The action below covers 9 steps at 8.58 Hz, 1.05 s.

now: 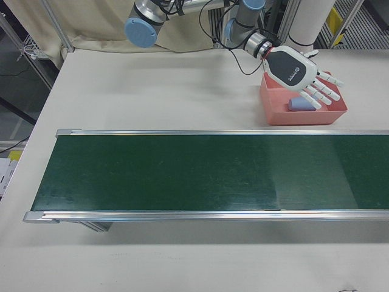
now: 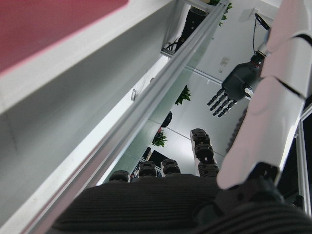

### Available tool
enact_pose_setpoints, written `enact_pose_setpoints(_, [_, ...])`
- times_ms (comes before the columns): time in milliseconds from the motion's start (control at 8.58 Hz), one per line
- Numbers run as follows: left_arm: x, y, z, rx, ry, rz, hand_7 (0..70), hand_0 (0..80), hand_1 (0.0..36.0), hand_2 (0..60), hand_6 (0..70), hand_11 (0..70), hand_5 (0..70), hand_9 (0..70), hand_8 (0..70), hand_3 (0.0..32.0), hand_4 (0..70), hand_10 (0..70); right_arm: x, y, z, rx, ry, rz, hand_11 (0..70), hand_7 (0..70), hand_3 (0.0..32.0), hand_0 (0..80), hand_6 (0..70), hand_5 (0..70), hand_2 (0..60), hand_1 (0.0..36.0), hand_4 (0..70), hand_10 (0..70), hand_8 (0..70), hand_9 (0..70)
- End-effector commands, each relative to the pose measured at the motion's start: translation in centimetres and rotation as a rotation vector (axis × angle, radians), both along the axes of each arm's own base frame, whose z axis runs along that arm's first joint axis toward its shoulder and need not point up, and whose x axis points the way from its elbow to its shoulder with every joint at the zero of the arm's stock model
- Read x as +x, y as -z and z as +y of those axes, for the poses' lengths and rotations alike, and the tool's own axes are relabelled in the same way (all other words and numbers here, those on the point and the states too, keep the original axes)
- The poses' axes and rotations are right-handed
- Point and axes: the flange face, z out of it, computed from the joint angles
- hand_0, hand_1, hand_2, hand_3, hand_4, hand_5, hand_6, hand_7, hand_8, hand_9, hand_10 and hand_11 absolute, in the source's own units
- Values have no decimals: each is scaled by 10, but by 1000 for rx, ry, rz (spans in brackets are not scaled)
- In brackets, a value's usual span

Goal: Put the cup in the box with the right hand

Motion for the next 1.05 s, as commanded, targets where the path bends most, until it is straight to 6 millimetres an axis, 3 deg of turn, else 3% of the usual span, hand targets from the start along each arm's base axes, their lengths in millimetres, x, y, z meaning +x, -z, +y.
enact_pose_setpoints(0, [0, 0, 0, 1, 1, 0, 0, 0, 0, 0, 0, 0, 0, 0, 0, 0, 0, 0, 105, 0, -82, 32, -49, 6, 38, 91, 2, 588, 40, 90, 286, 280, 61, 5, 48, 89])
enact_pose_setpoints(117, [0, 0, 0, 1, 1, 0, 0, 0, 0, 0, 0, 0, 0, 0, 0, 0, 0, 0, 154, -25, -107, -53, -78, -13, 90, 119, 0, 800, 61, 150, 600, 360, 81, 28, 69, 112])
enact_pose_setpoints(350, [0, 1, 0, 1, 1, -1, 0, 0, 0, 0, 0, 0, 0, 0, 0, 0, 0, 0, 255, -54, -150, -139, -214, -49, 115, 123, 0, 800, 68, 171, 600, 360, 18, 40, 79, 123])
enact_pose_setpoints(466, [0, 1, 0, 2, 1, 0, 0, 0, 0, 0, 0, 0, 0, 0, 0, 0, 0, 0, 308, -90, -182, -237, -269, -62, 107, 120, 0, 800, 64, 155, 600, 360, 32, 38, 76, 121])
enact_pose_setpoints(583, [0, 1, 0, 2, 1, 0, 0, 0, 0, 0, 0, 0, 0, 0, 0, 0, 0, 0, 361, -128, -203, -334, -319, -77, 100, 129, 0, 788, 62, 139, 566, 360, 39, 37, 74, 122])
enact_pose_setpoints(699, [0, 1, 0, 2, 1, 0, 0, 0, 0, 0, 0, 0, 0, 0, 0, 0, 0, 0, 428, -156, -207, -374, -411, -78, 85, 130, 0, 758, 56, 114, 274, 341, 75, 33, 67, 117])
enact_pose_setpoints(816, [0, 1, 0, 2, 1, 0, 0, 0, 0, 0, 0, 0, 0, 0, 0, 0, 0, 0, 482, -188, -199, -418, -488, -92, 78, 118, 0, 714, 51, 106, 116, 297, 50, 29, 63, 113])
enact_pose_setpoints(932, [0, 1, 0, 2, 1, 0, 0, 0, 0, 0, 0, 0, 0, 0, 0, 0, 0, 0, 519, -210, -191, -456, -548, -91, 72, 111, 4, 590, 45, 90, 132, 252, 34, 29, 58, 108])
